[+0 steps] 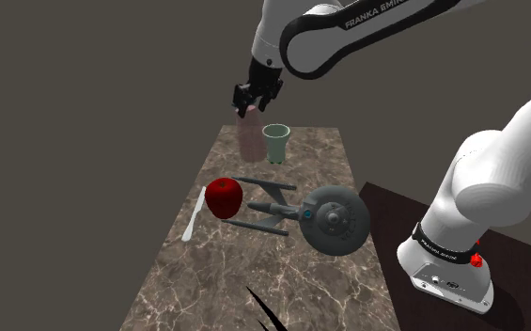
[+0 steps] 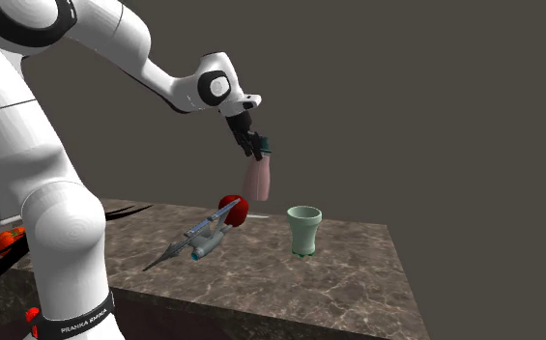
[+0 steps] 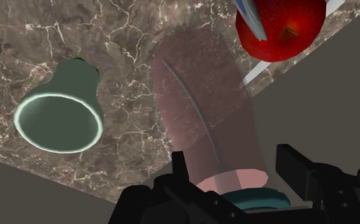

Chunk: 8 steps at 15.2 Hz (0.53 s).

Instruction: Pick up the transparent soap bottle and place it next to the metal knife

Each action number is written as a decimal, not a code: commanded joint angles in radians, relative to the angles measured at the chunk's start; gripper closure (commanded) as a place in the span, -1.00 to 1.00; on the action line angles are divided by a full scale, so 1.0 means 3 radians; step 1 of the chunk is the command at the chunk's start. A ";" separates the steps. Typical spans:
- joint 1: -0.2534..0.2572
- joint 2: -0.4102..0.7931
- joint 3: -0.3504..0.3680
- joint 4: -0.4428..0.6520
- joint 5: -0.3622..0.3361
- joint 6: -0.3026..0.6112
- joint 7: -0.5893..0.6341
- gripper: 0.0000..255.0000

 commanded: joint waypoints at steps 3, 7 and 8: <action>-0.0012 0.0055 0.0009 -0.0129 -0.0027 0.0188 0.0027 1.00; -0.0026 0.0127 0.0024 -0.0247 -0.0064 0.0376 0.0067 1.00; -0.0031 0.0147 0.0029 -0.0275 -0.0075 0.0423 0.0078 1.00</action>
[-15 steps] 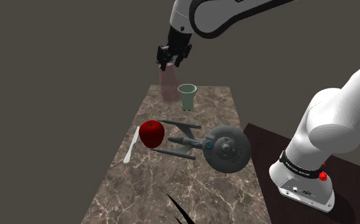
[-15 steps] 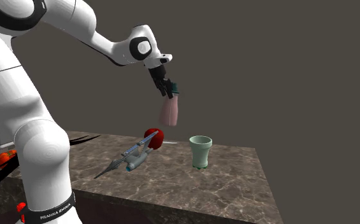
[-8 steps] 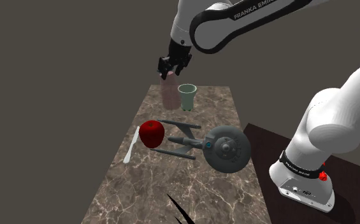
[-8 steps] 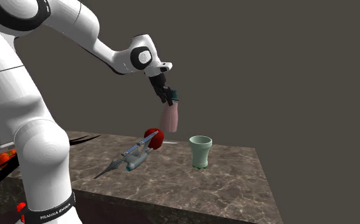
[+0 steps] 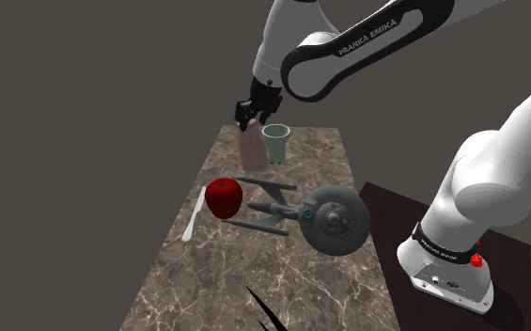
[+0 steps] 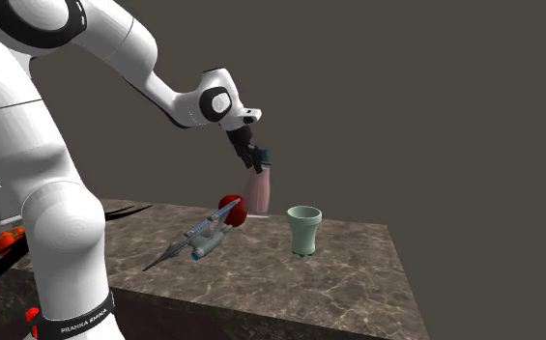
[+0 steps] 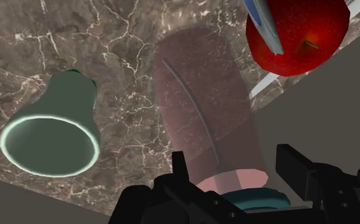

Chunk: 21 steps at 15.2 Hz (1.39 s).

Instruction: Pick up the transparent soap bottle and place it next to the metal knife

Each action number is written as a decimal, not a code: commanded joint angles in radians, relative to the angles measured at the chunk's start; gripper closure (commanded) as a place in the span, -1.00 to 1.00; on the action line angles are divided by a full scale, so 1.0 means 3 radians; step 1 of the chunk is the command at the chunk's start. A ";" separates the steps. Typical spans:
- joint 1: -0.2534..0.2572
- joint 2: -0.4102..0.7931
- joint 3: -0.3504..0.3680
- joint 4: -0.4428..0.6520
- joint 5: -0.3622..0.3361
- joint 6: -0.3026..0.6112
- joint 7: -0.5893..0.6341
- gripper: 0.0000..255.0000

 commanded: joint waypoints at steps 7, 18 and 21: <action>-0.0046 0.0179 0.0037 -0.0196 -0.0108 0.0375 0.0103 1.00; -0.0144 0.0474 0.0103 -0.0372 -0.0364 0.0835 0.0329 1.00; -0.0144 0.0474 0.0103 -0.0372 -0.0365 0.0835 0.0330 1.00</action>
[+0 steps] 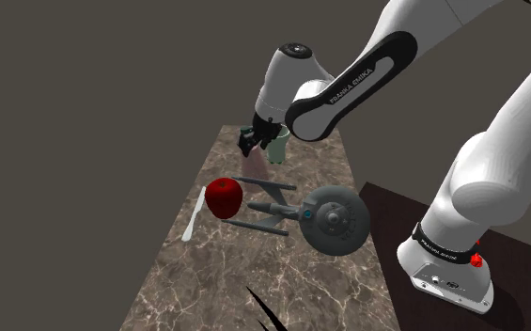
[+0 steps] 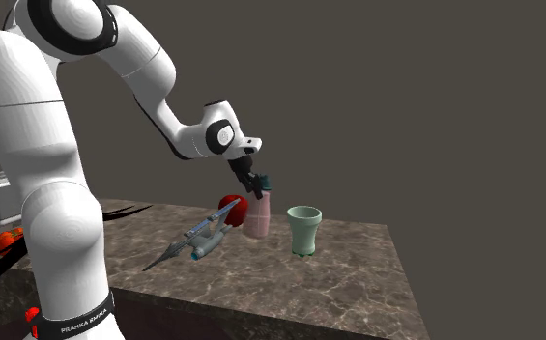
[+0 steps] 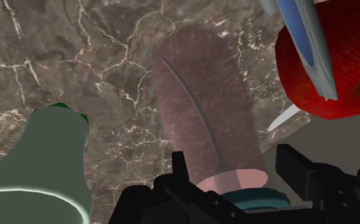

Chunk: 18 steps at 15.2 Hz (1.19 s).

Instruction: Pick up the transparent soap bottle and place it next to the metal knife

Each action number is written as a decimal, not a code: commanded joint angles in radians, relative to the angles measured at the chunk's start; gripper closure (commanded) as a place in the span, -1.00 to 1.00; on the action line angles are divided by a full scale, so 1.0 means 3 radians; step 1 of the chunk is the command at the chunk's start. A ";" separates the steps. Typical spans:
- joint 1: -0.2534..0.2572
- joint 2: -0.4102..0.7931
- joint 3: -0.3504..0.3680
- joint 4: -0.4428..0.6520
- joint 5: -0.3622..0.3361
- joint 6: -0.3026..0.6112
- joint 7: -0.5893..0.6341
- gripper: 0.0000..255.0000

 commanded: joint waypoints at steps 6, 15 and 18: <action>-0.0001 0.0001 0.0001 0.0001 -0.0002 0.0003 0.0003 -1.00; 0.0133 -0.0477 -0.0063 -0.0055 0.0283 -0.0407 -0.0207 -1.00; 0.0133 -0.0477 -0.0064 -0.0055 0.0282 -0.0407 -0.0206 -1.00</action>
